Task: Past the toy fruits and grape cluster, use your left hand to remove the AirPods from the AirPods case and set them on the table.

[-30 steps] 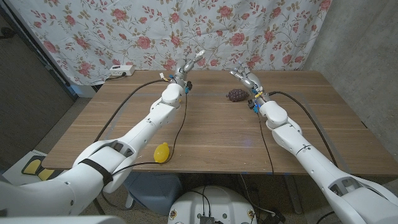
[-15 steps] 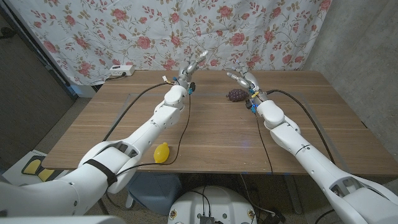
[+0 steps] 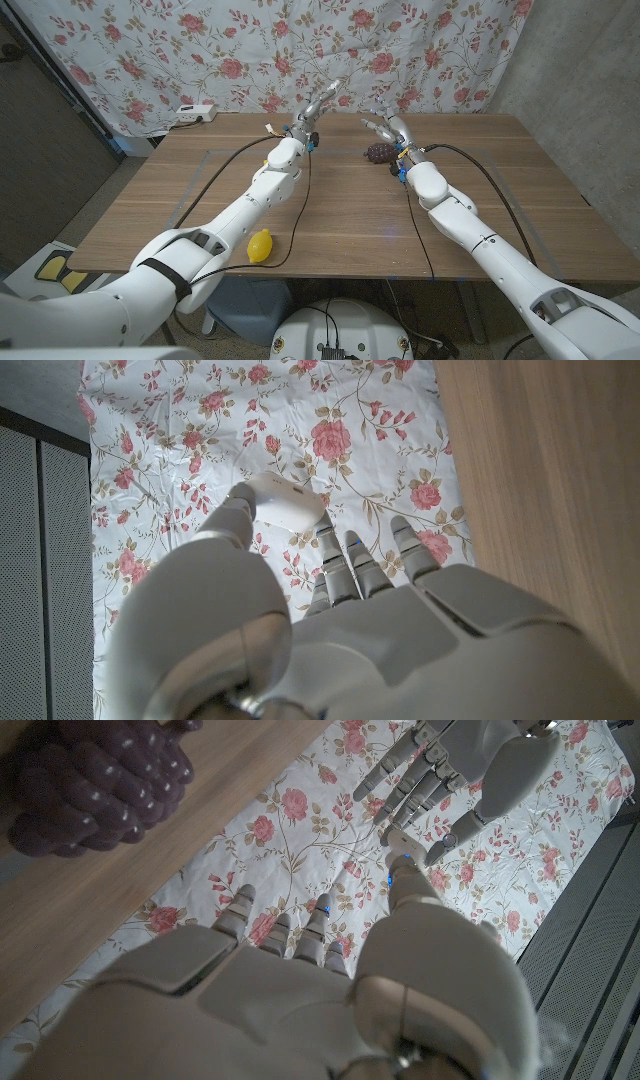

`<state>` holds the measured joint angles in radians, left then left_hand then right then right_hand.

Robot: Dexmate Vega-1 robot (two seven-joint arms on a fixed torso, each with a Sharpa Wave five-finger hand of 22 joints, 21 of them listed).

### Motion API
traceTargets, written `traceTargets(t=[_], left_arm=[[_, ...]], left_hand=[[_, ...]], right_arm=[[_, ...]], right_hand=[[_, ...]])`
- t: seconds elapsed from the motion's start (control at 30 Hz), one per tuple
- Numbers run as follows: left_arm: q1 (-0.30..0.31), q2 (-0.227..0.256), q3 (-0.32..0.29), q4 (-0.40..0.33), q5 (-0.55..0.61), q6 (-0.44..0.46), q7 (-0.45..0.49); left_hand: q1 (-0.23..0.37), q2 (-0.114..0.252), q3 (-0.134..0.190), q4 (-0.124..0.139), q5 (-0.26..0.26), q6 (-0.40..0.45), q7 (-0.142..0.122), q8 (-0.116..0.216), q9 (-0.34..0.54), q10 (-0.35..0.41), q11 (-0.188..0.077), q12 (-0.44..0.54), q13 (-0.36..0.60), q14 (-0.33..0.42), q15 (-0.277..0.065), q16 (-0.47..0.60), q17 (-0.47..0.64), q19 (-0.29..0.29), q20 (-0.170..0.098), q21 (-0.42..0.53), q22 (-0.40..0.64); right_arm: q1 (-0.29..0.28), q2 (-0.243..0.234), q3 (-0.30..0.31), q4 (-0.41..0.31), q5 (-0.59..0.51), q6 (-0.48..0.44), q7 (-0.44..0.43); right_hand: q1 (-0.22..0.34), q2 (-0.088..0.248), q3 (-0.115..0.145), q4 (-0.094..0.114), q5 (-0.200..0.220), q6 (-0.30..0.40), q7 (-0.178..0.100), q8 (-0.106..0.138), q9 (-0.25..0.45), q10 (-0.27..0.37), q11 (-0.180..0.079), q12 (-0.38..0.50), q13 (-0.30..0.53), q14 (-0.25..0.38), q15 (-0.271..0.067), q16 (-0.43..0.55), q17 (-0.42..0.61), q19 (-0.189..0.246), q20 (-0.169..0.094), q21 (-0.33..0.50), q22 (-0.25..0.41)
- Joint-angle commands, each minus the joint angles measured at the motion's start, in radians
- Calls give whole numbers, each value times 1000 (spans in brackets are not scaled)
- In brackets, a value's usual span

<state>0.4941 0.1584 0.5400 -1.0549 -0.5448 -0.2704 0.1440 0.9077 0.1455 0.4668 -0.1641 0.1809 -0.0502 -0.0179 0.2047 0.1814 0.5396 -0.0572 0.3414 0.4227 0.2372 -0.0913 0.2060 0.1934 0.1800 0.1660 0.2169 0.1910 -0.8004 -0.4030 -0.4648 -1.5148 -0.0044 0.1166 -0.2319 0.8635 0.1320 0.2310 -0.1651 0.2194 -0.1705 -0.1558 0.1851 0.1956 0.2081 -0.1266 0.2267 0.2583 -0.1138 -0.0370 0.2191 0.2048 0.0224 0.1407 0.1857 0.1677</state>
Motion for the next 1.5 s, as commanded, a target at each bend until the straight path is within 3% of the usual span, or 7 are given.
traceTargets(t=[0.03, 0.3, 0.77, 0.83, 0.87, 1.07, 1.5], left_arm=[[27, -31, -6, -30, -45, -4, 29], [20, -48, -8, -5, -94, -12, -34], [28, -79, -9, -5, -157, -4, -60], [46, -92, -21, -37, -189, 22, -28], [36, -92, -19, -15, -198, 18, -65], [33, -88, -1, -13, -170, 7, -42], [45, -105, 14, -16, -170, 7, -27]], left_hand=[[5, 17, 0, 6, 3, 2, -1, 1, 3, 161, -160, 3, 8, -4, -1, 0, 1, -2, -4, 1, 3], [9, 20, -1, 6, 3, -15, 0, -7, 3, 154, -160, 0, 8, -8, -2, 0, 2, -3, -8, 2, 3], [9, 25, -3, 10, 2, -9, -3, -6, 3, 155, -161, 1, 9, -11, -9, 0, 4, -10, -16, 0, 4], [10, 26, -3, 10, 2, -2, -10, -3, 3, 156, -161, 1, 10, -10, -12, 1, 4, -10, -17, 1, 4], [12, 28, -3, 11, 2, 4, -13, -1, 3, 160, -161, 3, 10, -6, -16, 3, 5, -10, -19, 1, 4], [19, 33, 0, 8, 4, 14, -13, 1, 3, 169, -161, 7, 11, -4, -20, 4, 5, -8, -21, 3, 4], [25, 31, 0, 6, 4, 15, -15, 0, 3, 173, -161, 9, 12, -7, -22, 3, 5, -9, -25, 3, 5]], right_arm=[[4, 19, -37, -27, -81, -54, -96], [9, 44, -55, -8, -129, -51, -173], [20, 53, -72, 5, -175, -76, -225], [24, 45, -85, -8, -219, -107, -245], [24, 43, -91, -14, -240, -122, -257], [20, 45, -98, -55, -271, -207, -271], [33, 51, -130, -100, -360, -349, -305]], right_hand=[[14, 2, 6, 0, 2, -117, -8, 0, 0, 3, -11, 5, 6, 3, -19, 9, 3, 0, -10, 3, 0], [46, 9, 22, -4, -1, -111, 0, 11, 0, 19, -11, 11, 14, 28, -23, 21, 3, 23, -2, 9, 0], [74, 14, 35, -1, -5, -109, -7, 15, 0, 16, -22, 9, 24, 20, -36, 19, 5, 19, -24, 2, 0], [76, 15, 37, 2, -6, -112, -13, 15, 0, 12, -27, 8, 26, 16, -42, 19, 6, 10, -34, -1, 1], [76, 15, 37, 3, -6, -115, -14, 14, 0, 11, -26, 8, 27, 16, -42, 19, 6, 8, -34, -1, 1], [76, 17, 37, 9, -10, -134, -11, 9, 0, -1, -27, 4, 32, 7, -35, 17, 8, 0, -28, -3, 1], [83, 19, 42, 12, -15, -141, 7, 11, 1, 33, -1, 20, 43, 21, -15, 26, 11, -1, -9, 0, 2]])
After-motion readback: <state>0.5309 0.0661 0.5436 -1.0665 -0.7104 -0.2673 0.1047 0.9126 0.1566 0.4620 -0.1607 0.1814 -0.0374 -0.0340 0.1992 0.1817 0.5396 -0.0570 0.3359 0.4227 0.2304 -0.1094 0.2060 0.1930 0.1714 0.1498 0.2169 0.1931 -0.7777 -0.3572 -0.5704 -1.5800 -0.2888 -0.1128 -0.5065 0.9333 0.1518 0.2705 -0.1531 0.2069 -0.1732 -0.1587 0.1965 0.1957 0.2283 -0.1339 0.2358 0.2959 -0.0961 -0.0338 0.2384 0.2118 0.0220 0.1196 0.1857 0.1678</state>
